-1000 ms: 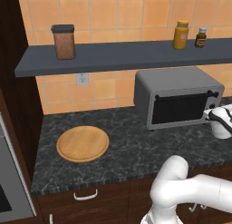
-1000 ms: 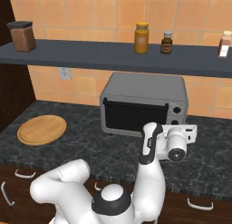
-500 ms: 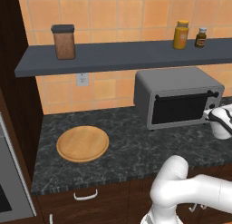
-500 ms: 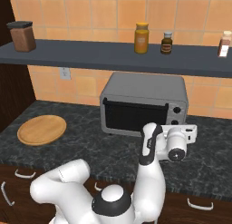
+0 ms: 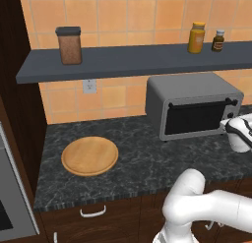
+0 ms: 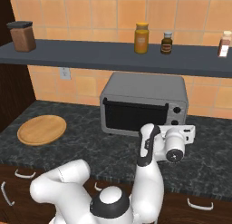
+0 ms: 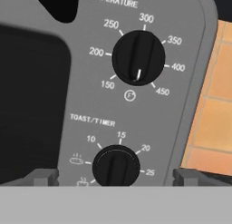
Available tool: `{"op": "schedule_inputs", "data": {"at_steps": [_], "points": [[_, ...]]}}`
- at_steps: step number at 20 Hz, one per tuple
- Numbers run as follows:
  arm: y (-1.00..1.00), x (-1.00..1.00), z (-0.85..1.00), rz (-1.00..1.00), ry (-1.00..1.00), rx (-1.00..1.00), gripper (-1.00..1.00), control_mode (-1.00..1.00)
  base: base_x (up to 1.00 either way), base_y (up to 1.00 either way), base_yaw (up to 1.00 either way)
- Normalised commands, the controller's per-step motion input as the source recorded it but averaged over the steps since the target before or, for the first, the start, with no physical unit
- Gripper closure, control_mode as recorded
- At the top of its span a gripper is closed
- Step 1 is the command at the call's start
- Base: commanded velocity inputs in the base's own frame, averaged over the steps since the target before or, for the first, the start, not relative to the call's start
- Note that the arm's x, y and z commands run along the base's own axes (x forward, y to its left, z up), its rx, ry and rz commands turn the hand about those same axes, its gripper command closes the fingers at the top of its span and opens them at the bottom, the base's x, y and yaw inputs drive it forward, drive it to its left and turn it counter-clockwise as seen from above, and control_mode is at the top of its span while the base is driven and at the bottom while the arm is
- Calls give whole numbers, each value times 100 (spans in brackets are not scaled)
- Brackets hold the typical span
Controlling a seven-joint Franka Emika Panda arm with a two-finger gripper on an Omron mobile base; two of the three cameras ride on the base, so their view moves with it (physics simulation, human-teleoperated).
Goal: Pick up the kebab skewer and baguette bread, and place them inside the toaster oven. Close the toaster oven door and start by setting the timer.
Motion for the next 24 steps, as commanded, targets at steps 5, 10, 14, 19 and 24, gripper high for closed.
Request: {"op": "schedule_inputs", "data": {"at_steps": [5,10,14,19,24], "points": [[2,6,0,0,0,0,-100,-100,0,0,0],[0,6,0,0,0,0,100,-100,0,0,0],[0,11,0,0,-3,0,100,-100,0,0,0],[-9,41,0,0,-1,0,100,-100,0,0,0],[3,8,-21,0,-6,0,100,-100,0,0,0]]}}
